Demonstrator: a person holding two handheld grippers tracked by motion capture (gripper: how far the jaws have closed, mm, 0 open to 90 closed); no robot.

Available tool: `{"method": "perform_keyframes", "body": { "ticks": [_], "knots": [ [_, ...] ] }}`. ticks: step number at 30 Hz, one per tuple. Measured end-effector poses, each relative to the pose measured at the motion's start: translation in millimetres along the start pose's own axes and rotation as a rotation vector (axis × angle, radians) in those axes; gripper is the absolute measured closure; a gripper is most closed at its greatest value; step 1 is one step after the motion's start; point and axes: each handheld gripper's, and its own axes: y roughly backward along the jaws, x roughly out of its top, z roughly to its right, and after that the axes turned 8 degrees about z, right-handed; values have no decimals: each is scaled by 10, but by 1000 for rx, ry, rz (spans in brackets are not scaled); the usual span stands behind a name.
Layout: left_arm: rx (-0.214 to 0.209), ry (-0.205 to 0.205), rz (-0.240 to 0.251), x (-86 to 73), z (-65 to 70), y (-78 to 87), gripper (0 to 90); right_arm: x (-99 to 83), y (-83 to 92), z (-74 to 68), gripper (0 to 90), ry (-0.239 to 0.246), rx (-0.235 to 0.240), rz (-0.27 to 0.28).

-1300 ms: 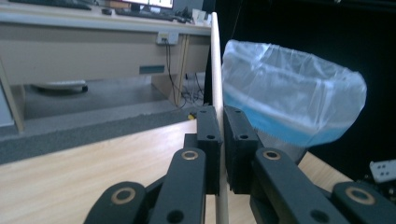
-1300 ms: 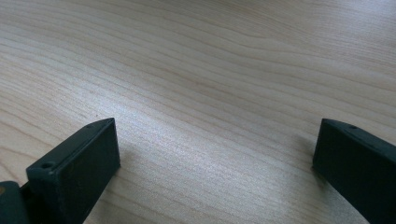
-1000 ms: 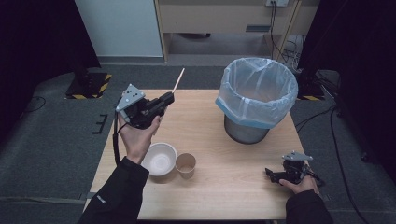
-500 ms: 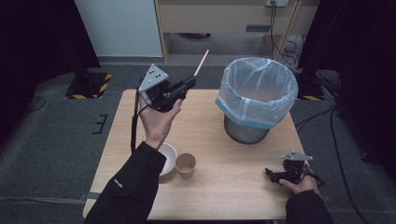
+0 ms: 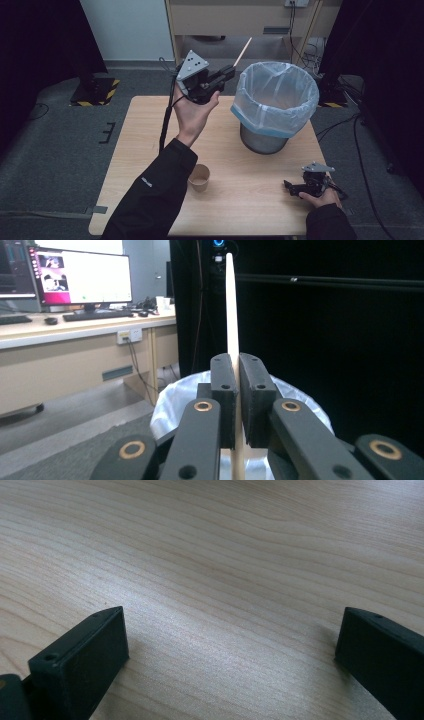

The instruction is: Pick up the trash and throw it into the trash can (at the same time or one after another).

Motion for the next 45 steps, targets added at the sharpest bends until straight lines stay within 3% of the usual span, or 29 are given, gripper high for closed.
{"method": "perform_keyframes", "body": {
  "ticks": [9, 23, 29, 33, 45],
  "knots": [
    [-11, -4, -2, 44, 73, -243, 855, 0, 0, -2, 8, -3, 1, -1],
    [0, 8, 4, 83, 34, -580, 855, 1, 2, -1, 8, -2, 1, -3],
    [-4, -12, -1, 92, 88, -772, 855, 1, 2, 0, 8, 0, 1, -3],
    [-13, 2, -7, 61, 130, -928, 855, 1, 2, 0, 8, -1, 1, -3],
    [-26, -19, -25, -65, 234, -1375, 855, 1, 2, 0, 8, 0, 1, -3]
  ]
}}
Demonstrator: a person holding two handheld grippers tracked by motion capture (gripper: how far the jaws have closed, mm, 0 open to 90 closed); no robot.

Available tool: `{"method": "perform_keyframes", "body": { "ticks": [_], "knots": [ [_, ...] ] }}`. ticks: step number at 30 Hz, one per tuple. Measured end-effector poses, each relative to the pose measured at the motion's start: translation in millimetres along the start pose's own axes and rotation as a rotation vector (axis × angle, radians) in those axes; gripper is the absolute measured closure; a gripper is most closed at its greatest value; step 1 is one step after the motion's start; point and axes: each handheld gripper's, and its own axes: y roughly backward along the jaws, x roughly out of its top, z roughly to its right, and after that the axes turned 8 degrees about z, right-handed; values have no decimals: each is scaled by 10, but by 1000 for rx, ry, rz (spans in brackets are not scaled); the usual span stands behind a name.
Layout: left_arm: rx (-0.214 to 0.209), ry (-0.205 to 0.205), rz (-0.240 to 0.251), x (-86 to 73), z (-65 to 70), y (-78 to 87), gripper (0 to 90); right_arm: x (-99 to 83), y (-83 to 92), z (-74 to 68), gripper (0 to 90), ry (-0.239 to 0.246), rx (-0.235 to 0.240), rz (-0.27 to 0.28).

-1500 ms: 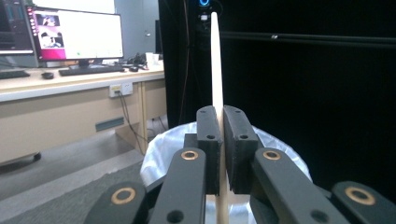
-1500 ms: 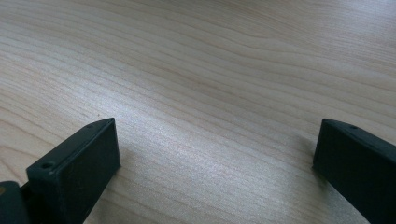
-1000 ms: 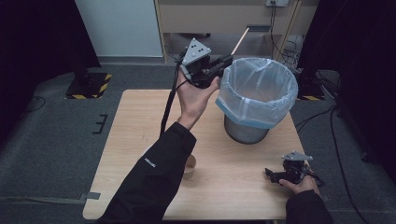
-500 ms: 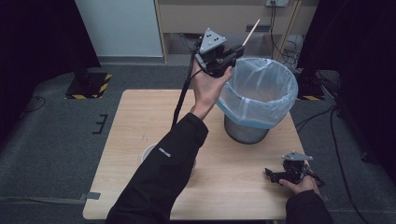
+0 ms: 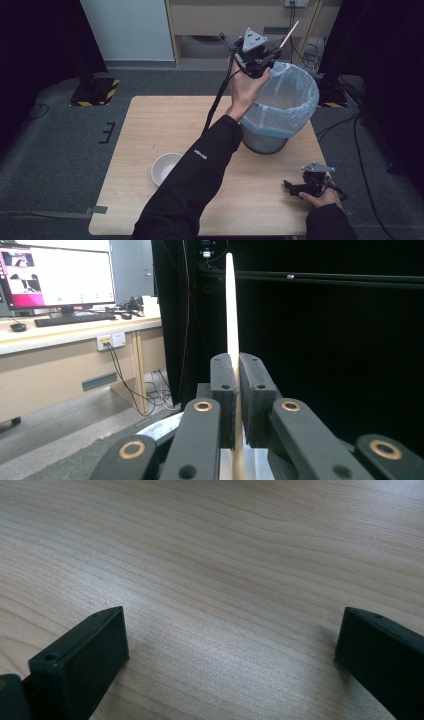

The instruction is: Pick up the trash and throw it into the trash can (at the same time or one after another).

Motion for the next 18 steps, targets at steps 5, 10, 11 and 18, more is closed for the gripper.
{"method": "perform_keyframes", "body": {
  "ticks": [5, 10, 11, 18],
  "knots": [
    [3, 13, 0, -79, -6, -148, 855, 0, 0, 0, 8, 0, 0, 0],
    [1, 12, -19, -172, 0, -257, 855, 0, 0, 0, 8, 0, 0, 0],
    [3, 11, -24, -191, 2, -273, 855, 0, 0, 0, 8, 0, 0, 0],
    [22, 18, -61, -291, -22, -386, 855, 0, 1, -1, 8, 4, 2, -1]
  ]
}}
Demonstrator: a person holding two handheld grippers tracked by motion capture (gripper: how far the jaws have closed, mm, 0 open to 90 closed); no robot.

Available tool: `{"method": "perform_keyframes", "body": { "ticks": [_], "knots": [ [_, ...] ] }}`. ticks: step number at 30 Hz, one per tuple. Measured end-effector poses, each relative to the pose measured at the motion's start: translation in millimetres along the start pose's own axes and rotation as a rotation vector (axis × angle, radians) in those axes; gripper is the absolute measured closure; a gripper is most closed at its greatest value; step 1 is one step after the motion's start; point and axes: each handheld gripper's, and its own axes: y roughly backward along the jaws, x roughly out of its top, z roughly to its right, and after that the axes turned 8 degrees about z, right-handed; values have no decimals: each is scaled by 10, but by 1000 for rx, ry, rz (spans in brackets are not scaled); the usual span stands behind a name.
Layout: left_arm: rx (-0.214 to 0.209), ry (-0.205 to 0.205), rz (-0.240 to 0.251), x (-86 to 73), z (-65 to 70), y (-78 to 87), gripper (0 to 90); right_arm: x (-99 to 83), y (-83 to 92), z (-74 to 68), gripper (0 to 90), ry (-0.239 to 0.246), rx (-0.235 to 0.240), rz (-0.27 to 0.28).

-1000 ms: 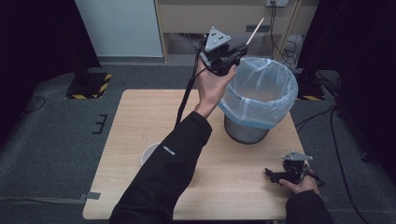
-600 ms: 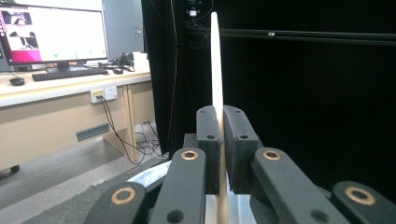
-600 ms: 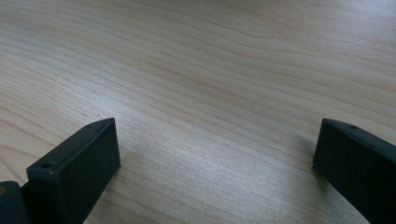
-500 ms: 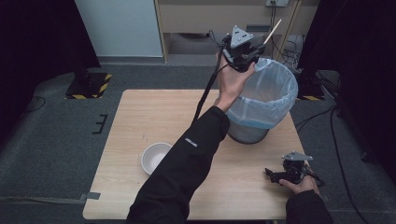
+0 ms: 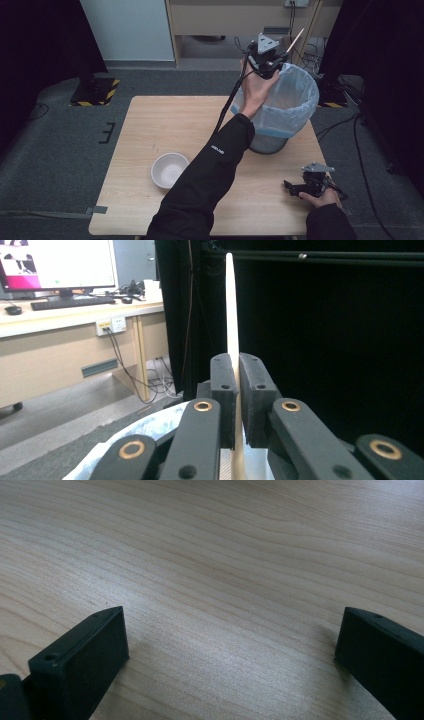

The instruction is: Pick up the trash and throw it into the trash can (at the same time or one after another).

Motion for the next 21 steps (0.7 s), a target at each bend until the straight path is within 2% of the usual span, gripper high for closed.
{"method": "perform_keyframes", "body": {
  "ticks": [4, 6, 10, 13, 16, 18, 21],
  "knots": [
    [-18, 0, -25, -32, -24, -39, 842, 0, 0, 1, 8, 0, 1, 0],
    [-21, -18, -28, -33, -29, -33, 775, 1, 0, 0, 8, 0, 1, 0],
    [-23, -33, -16, 14, -16, 81, 734, 1, -1, -2, 8, 3, 5, 0],
    [-31, -37, 4, 59, -21, 265, 673, 0, -2, -4, 8, 4, 7, 2],
    [-30, -35, 3, 95, -55, 514, 616, 0, -2, -4, 8, 5, 7, 2],
    [-37, -42, 8, 107, -85, 719, 572, 0, -2, -5, 8, 4, 7, 2],
    [-24, -59, 9, 73, -136, 1072, 521, 0, -3, -6, 8, 3, 7, 2]
  ]
}}
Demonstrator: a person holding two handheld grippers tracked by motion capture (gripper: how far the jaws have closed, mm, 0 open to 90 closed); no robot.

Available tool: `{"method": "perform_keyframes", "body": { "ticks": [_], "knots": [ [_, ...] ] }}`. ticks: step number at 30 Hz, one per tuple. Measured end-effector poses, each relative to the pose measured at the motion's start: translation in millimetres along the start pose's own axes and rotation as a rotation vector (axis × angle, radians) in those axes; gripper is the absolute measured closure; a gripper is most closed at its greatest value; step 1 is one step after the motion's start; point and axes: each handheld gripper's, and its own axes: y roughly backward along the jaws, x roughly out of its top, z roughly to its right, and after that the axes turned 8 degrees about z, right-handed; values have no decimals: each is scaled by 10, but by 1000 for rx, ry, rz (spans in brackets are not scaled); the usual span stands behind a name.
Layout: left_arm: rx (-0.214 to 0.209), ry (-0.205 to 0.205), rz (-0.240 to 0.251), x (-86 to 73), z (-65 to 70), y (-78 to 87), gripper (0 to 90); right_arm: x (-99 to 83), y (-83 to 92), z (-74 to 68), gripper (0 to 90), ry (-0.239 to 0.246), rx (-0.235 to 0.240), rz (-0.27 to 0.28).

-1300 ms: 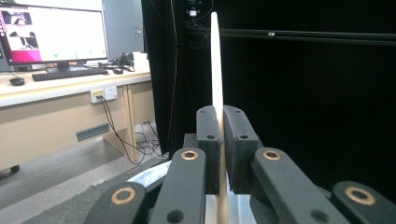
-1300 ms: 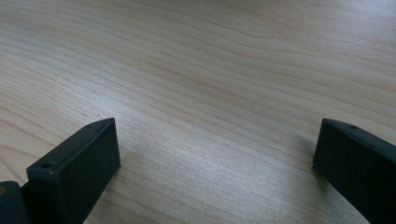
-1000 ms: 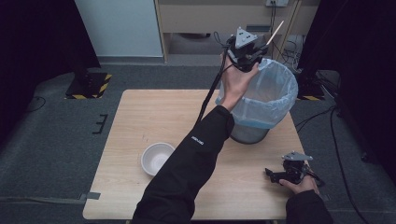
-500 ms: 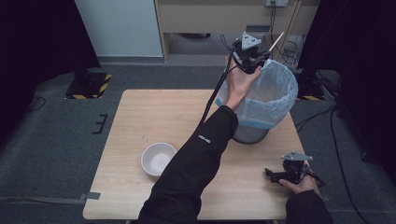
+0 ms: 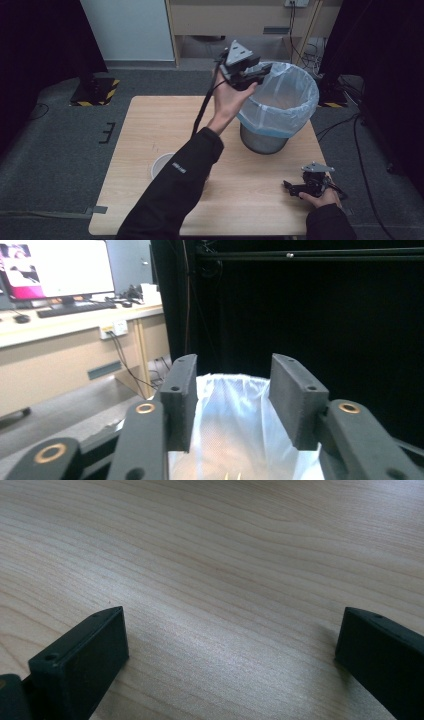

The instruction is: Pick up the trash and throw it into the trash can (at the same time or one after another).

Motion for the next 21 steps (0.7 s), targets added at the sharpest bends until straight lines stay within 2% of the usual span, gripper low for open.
{"method": "perform_keyframes", "body": {
  "ticks": [3, 6, 9, 13, 18, 21],
  "knots": [
    [20, -16, -21, -67, -67, 361, 494, 0, -2, 0, 8, 0, 0, 2],
    [38, -5, -36, -156, -137, 674, 466, 0, -1, 0, 8, 0, 0, 1],
    [74, -6, -70, -323, -188, 1017, 448, 0, -2, 1, 8, 1, -1, 2],
    [98, 1, -132, -627, -225, 1385, 432, 4, -3, -2, 8, -5, -1, -2],
    [124, 35, -216, -1090, -330, 1793, 410, 4, -3, 1, 8, -1, -1, -1],
    [164, 81, -256, -1375, -419, 2014, 394, 4, -3, -3, 8, -5, -1, -2]
  ]
}}
